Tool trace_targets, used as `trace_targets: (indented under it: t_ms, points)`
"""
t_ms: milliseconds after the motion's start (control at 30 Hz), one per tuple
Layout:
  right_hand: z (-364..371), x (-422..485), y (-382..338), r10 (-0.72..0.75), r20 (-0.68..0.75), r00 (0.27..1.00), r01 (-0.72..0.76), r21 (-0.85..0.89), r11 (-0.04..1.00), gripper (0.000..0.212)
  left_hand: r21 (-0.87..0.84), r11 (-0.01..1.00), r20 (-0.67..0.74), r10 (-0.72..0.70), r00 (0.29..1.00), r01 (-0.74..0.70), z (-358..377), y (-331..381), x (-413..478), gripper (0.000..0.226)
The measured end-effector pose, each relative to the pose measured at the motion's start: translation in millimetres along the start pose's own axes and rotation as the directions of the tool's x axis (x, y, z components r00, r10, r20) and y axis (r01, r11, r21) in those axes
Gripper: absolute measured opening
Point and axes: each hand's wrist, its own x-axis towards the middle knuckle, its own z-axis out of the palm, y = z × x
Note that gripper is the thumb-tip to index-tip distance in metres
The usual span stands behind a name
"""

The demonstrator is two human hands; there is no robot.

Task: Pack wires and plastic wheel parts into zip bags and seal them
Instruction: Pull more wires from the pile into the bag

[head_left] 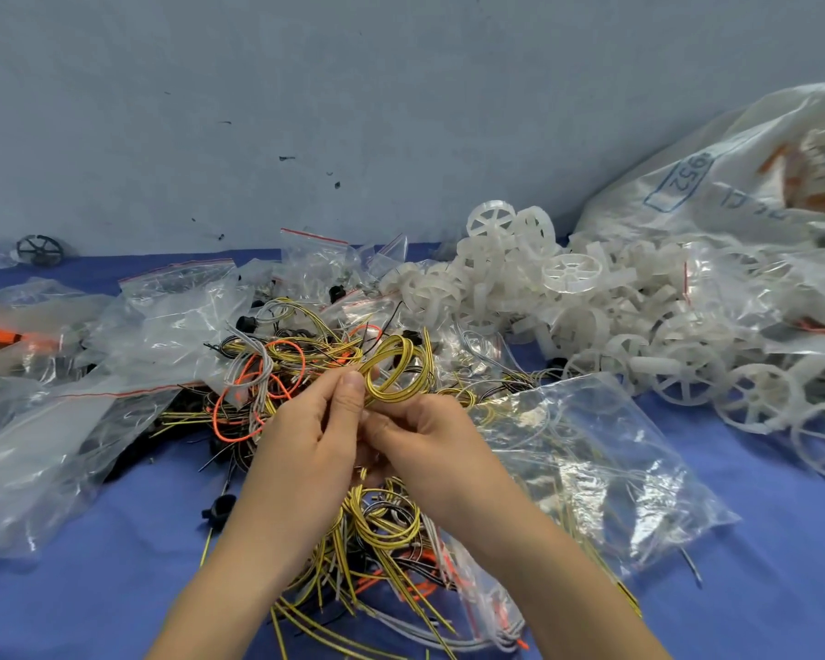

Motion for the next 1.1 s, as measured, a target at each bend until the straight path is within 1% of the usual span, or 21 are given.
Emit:
trace_targets:
  t_ms: [67,133,233,300,367,433,500,567,600,667,700,767,833,867,967,1033,1100]
  points:
    - [-4,-2,0,-0.034,-0.022,0.999,0.03,-0.157,0.987,0.028,0.061,0.998,0.041,0.028,0.999,-0.03,-3,-2,-1,0.035]
    - [-7,-4,1,-0.102,-0.057,0.993,0.077,-0.337,0.938,0.026,0.165,0.98,0.073,0.103,0.992,-0.114,-6,-4,-2,0.034]
    - [-11,-5,-2,-0.152,-0.114,0.982,0.083,-0.464,0.882,0.023,0.219,0.958,0.127,0.159,0.979,-0.184,-7,-4,-4,0.024]
    - [-15,-6,-6,-0.126,-0.11,0.986,0.043,-0.562,0.826,0.029,0.233,0.954,0.156,0.154,0.976,-0.188,-9,-5,-4,0.022]
    - [-23,-9,-11,-0.047,-0.092,0.995,-0.022,-0.635,0.772,0.035,0.231,0.963,0.142,0.108,0.984,-0.139,-13,-9,-5,0.023]
    - [-33,-12,-15,-0.023,-0.171,0.985,-0.102,-0.686,0.72,0.032,0.239,0.968,0.084,0.054,0.995,-0.073,-20,-12,-4,0.022]
    - [-38,-18,-18,-0.04,-0.251,0.967,-0.166,-0.742,0.65,0.039,0.172,0.983,0.056,-0.068,0.996,0.057,-26,-11,-3,0.019]
    - [-40,-24,-19,-0.004,-0.254,0.967,-0.21,-0.809,0.549,0.049,0.033,0.976,0.093,-0.216,0.972,0.213,-31,-6,-4,0.018]
    - [-40,-27,-17,0.035,-0.24,0.97,-0.226,-0.845,0.485,0.05,-0.007,0.965,0.126,-0.26,0.957,0.263,-32,-2,-5,0.018]
    - [-39,-32,-11,0.113,-0.207,0.972,-0.235,-0.896,0.377,0.042,-0.001,0.951,0.187,-0.303,0.934,0.309,-34,4,-9,0.017]
    - [-39,-34,-9,0.131,-0.197,0.972,-0.232,-0.904,0.36,0.034,0.037,0.946,0.221,-0.322,0.921,0.322,-35,6,-11,0.017]
    - [-43,-35,-8,0.118,-0.208,0.971,-0.239,-0.881,0.41,0.018,0.144,0.928,0.306,-0.373,0.876,0.344,-35,9,-14,0.015]
    - [-46,-35,-9,0.086,-0.245,0.966,-0.255,-0.83,0.496,0.01,0.249,0.914,0.414,-0.401,0.818,0.322,-32,12,-18,0.018]
    - [-48,-35,-10,0.076,-0.259,0.963,-0.258,-0.803,0.537,0.009,0.267,0.912,0.457,-0.405,0.792,0.312,-28,16,-20,0.02]
    - [-48,-34,-15,0.058,-0.266,0.962,-0.245,-0.754,0.609,0.007,0.202,0.925,0.516,-0.38,0.768,0.322,-9,25,-22,0.022]
    - [-46,-33,-18,0.047,-0.265,0.963,-0.234,-0.739,0.632,0.007,0.157,0.936,0.553,-0.347,0.758,0.314,5,32,-20,0.023]
    - [-46,-32,-20,0.032,-0.262,0.964,-0.222,-0.737,0.638,0.008,0.159,0.949,0.575,-0.314,0.755,0.274,17,35,-15,0.025]
